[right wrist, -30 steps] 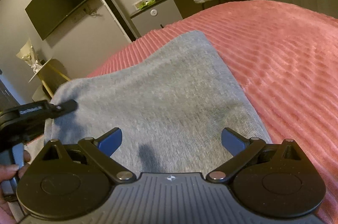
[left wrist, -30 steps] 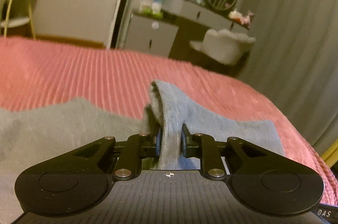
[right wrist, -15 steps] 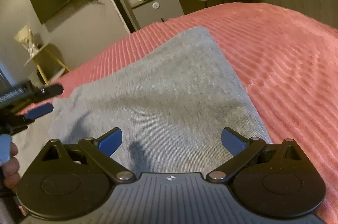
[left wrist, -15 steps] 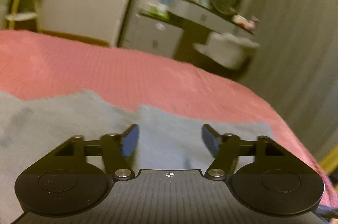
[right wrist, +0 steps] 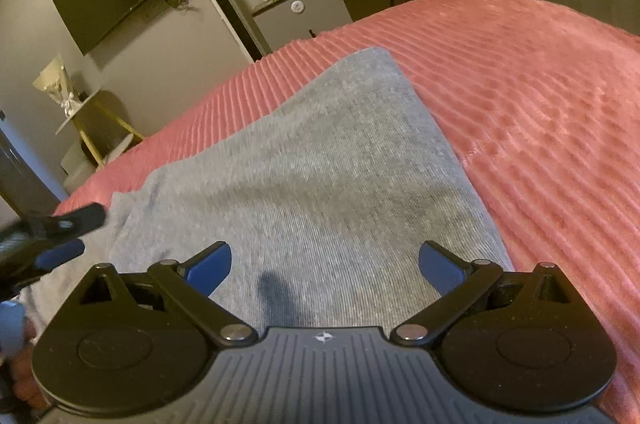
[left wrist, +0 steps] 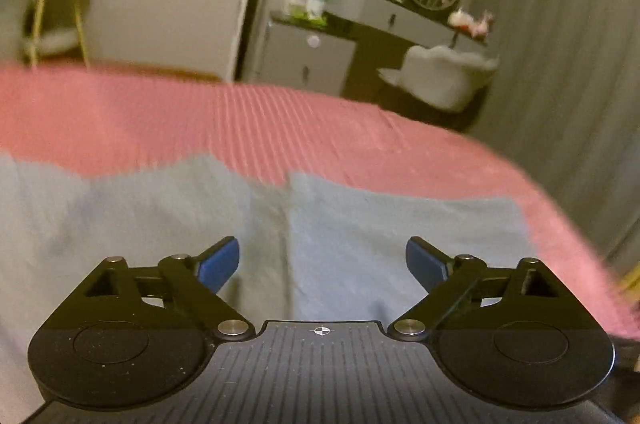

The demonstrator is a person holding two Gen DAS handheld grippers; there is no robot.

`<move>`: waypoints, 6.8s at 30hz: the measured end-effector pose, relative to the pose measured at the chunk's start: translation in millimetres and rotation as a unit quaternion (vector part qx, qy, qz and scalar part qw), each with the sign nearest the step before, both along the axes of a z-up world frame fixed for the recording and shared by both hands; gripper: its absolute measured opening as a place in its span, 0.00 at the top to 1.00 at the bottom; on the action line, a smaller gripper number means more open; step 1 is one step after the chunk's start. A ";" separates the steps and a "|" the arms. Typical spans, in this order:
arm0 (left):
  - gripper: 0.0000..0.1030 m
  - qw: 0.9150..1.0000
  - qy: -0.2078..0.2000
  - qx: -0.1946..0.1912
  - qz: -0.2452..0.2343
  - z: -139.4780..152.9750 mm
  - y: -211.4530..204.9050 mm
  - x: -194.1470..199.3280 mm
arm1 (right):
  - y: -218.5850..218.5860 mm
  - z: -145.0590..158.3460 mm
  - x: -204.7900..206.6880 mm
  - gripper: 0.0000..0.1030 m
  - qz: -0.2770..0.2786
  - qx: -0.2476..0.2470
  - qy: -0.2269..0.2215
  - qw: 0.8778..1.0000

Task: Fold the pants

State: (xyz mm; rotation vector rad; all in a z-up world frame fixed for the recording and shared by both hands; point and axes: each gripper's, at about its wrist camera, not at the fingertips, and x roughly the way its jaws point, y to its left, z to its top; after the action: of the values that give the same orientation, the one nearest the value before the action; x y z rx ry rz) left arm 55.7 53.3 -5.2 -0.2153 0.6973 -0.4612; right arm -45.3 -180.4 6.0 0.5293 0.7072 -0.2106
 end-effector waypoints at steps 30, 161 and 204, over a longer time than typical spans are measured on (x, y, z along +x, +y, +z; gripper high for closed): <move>0.04 0.936 0.108 -0.168 0.290 -21.2 286.8 -11.9 | 8.2 2.1 4.4 0.03 0.017 -0.029 0.023 0.999; 0.03 0.981 0.150 0.024 0.118 -35.2 61.9 4.6 | -32.8 4.1 -25.1 0.13 -0.087 0.204 -0.002 0.975; 0.03 0.969 0.154 0.191 -0.026 -40.5 7.9 -37.9 | -21.2 14.9 -82.5 0.03 -0.109 0.299 0.041 0.947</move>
State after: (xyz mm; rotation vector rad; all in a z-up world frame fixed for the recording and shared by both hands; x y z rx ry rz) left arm 17.8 61.2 -45.7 0.0991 1.0824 -0.3369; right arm -127.8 -201.7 20.9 1.1888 0.7928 -0.2233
